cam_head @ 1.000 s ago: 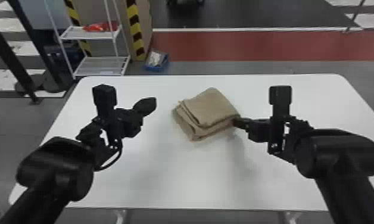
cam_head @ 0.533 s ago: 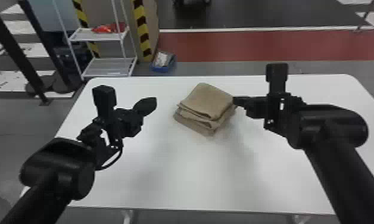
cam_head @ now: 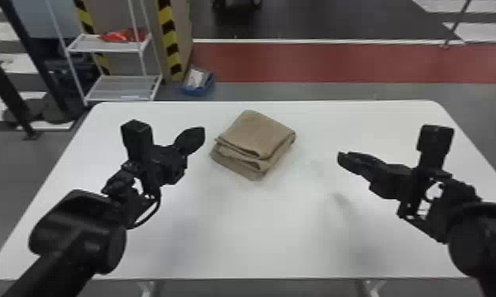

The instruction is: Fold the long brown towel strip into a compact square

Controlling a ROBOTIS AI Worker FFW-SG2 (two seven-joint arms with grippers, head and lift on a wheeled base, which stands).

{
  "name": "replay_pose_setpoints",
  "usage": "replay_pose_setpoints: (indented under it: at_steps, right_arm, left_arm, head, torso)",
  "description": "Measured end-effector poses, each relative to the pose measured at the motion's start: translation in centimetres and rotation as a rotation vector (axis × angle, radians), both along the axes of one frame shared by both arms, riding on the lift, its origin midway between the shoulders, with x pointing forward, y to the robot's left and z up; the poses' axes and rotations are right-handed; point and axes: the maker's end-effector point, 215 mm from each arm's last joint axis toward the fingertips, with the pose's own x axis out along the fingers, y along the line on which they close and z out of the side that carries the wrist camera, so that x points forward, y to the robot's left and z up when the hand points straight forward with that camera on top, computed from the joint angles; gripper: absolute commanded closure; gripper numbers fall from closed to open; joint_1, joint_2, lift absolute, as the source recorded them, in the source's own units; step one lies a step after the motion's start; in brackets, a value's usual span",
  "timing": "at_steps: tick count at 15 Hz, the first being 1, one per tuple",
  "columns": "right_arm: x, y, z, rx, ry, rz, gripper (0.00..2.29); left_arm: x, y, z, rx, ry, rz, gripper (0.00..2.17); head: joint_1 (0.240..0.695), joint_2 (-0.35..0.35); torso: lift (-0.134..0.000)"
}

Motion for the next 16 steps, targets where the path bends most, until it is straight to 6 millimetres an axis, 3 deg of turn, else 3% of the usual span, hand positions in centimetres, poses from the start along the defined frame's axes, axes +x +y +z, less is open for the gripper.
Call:
replay_pose_setpoints:
  at_steps: [3, 7, 13, 16]
  right_arm:
    - [-3.2, -2.0, 3.0, 0.068, -0.094, -0.009, 0.12]
    - [-6.1, -4.5, 6.0, 0.180, -0.153, -0.020, 0.12]
    - [-7.6, -5.9, 8.1, 0.223, -0.190, -0.022, 0.12]
    - [-8.1, -5.5, 9.0, 0.227, -0.206, -0.009, 0.12]
  left_arm:
    - [0.9, -3.5, -1.8, 0.036, 0.025, -0.086, 1.43]
    - [2.9, -5.2, -3.4, 0.090, 0.054, -0.127, 1.43]
    - [5.2, -4.1, -3.0, 0.164, 0.035, -0.081, 1.43]
    - [5.7, -2.5, -4.5, 0.243, 0.065, -0.036, 1.43]
  head:
    - [0.695, -0.106]
    - [0.695, -0.150]
    - [0.695, -0.155]
    - [0.695, -0.136]
  torso:
    - [-0.120]
    - [-0.120]
    - [-0.120]
    - [-0.120]
